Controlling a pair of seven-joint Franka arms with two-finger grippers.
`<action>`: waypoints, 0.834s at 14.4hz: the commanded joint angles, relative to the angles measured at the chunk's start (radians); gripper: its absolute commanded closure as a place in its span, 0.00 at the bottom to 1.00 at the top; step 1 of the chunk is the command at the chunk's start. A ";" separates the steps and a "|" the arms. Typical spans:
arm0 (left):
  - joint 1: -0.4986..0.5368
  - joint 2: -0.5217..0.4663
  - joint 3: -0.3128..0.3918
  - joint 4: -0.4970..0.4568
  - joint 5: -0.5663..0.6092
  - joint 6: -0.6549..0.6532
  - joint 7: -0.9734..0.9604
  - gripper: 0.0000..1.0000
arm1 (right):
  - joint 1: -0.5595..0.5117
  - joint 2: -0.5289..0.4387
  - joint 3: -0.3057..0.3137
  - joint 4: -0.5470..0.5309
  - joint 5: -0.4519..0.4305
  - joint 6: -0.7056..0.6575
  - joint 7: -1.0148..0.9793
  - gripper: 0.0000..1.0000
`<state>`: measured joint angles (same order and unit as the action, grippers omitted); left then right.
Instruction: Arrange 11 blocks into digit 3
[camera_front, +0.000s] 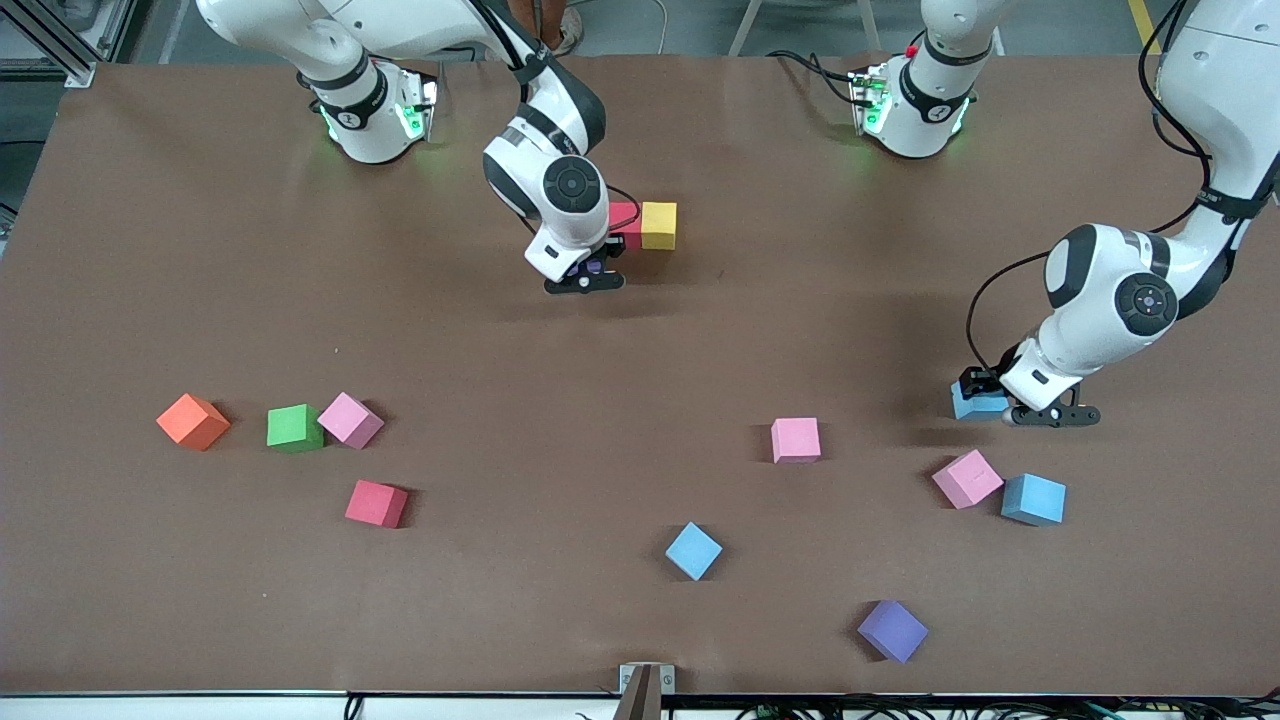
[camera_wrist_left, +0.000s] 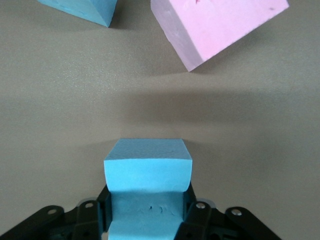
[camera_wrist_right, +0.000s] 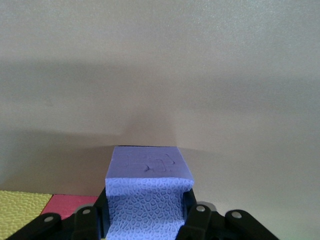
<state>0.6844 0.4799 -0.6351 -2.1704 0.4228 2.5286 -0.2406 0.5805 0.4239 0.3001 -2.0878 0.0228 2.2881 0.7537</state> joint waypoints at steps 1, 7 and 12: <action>0.014 -0.004 -0.005 0.015 0.019 -0.034 -0.064 0.77 | 0.019 -0.027 -0.002 -0.028 0.006 0.013 0.015 0.78; 0.014 -0.020 -0.012 0.038 0.016 -0.102 -0.205 0.78 | 0.022 -0.022 -0.002 -0.028 -0.003 0.020 0.036 0.78; 0.009 -0.035 -0.061 0.119 0.004 -0.215 -0.408 0.78 | 0.036 -0.014 -0.002 -0.031 -0.003 0.042 0.052 0.77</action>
<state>0.6911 0.4714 -0.6678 -2.0928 0.4228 2.3955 -0.5709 0.6052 0.4248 0.3007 -2.0932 0.0221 2.3111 0.7796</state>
